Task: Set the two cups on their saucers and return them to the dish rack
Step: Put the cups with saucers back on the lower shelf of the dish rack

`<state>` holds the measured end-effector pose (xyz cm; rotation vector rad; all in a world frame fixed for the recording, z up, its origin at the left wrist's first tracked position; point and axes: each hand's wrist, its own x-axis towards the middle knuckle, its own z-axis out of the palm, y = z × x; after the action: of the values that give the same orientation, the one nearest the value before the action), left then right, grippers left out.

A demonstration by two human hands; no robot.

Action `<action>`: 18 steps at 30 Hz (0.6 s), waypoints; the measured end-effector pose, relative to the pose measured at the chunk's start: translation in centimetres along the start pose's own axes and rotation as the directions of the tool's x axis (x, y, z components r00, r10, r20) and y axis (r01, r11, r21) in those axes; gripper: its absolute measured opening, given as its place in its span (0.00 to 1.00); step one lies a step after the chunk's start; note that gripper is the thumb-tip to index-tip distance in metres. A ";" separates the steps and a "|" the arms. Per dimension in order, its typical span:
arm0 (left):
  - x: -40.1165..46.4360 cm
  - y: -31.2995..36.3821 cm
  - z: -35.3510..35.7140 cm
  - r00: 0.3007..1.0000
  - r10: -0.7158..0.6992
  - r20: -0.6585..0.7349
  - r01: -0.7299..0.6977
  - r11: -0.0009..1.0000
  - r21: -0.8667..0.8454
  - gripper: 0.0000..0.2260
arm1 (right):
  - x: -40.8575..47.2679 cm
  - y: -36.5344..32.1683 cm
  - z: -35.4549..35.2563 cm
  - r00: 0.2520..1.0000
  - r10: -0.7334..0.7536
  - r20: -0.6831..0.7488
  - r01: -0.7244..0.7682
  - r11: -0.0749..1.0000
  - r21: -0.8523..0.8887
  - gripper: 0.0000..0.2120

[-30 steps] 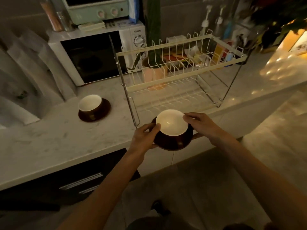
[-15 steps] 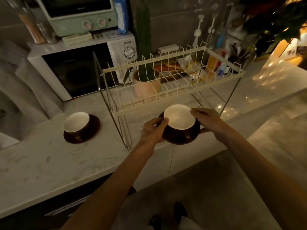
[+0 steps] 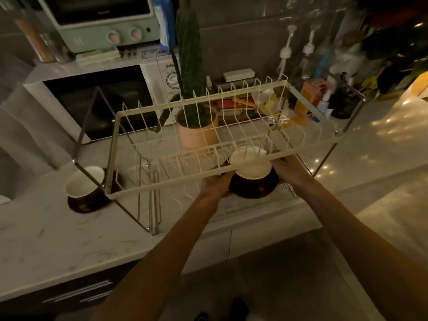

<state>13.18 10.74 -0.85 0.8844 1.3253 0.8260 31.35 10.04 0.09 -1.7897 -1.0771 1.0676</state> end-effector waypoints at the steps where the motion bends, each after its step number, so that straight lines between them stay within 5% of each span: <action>1: 0.3 0.1 0.3 1.000 -0.008 -0.001 0.008 1.000 -0.006 0.14 | 0.5 0.0 -0.1 1.000 -0.001 0.000 0.001 1.000 -0.003 0.10; 8: 2.6 0.0 1.7 0.999 0.036 -0.012 -0.035 0.999 0.024 0.15 | 2.5 0.5 -0.3 0.995 -0.093 -0.019 0.094 0.995 0.026 0.10; 13: 3.1 0.2 1.9 0.998 0.055 0.021 -0.056 0.998 0.026 0.02 | 3.4 0.9 -0.7 0.990 -0.137 -0.029 0.138 0.990 0.018 0.12; 18: 3.7 0.0 1.9 0.996 0.074 0.058 -0.076 0.996 0.038 0.08 | 3.6 1.1 -0.5 0.987 -0.156 -0.041 0.156 0.988 0.012 0.14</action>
<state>15.39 13.88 -2.42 0.9871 1.2698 0.8291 33.19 12.90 -1.67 -1.6776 -1.1610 0.9399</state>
